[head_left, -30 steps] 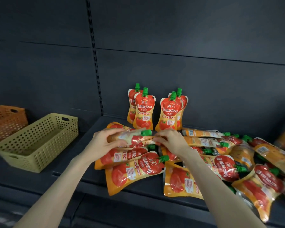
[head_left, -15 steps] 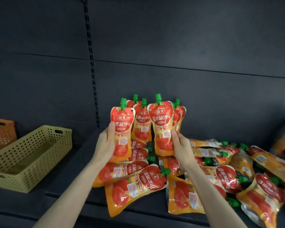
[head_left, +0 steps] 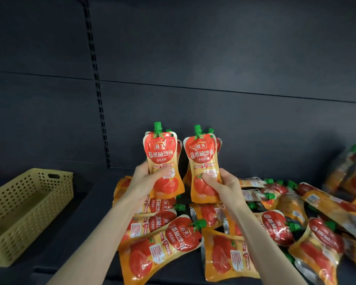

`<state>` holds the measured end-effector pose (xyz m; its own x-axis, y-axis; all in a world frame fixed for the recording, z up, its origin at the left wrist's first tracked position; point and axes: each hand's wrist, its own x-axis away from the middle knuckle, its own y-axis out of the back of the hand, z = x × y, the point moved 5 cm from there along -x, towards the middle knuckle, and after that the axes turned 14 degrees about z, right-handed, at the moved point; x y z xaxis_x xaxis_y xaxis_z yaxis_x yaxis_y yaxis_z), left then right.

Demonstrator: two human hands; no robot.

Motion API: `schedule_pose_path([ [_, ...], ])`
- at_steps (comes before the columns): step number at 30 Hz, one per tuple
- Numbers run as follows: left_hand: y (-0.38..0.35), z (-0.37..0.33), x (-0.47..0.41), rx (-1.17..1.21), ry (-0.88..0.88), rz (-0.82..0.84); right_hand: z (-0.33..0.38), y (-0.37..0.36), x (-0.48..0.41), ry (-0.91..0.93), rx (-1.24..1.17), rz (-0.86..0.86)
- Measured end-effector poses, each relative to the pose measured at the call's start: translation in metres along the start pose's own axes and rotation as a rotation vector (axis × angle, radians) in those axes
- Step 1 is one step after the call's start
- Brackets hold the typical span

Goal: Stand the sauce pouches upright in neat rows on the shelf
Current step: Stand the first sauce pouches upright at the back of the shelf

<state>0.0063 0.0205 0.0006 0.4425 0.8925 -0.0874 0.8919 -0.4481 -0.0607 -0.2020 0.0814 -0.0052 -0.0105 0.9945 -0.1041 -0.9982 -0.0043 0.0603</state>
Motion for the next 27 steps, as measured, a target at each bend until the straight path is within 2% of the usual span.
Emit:
schedule_pose_path([
  [3,0.002,-0.002,-0.010,-0.116,-0.003,-0.026,0.000,0.002,-0.005,0.036,0.052,-0.013],
  [8,0.002,0.006,-0.025,-0.235,0.020,0.031,-0.004,0.006,-0.018,0.048,0.138,-0.020],
  [14,0.013,0.004,-0.033,-0.306,-0.024,0.059,-0.005,0.000,-0.038,0.048,0.194,-0.002],
  [27,0.072,-0.010,-0.020,-0.371,-0.150,-0.087,-0.018,-0.023,-0.047,0.054,0.201,-0.012],
])
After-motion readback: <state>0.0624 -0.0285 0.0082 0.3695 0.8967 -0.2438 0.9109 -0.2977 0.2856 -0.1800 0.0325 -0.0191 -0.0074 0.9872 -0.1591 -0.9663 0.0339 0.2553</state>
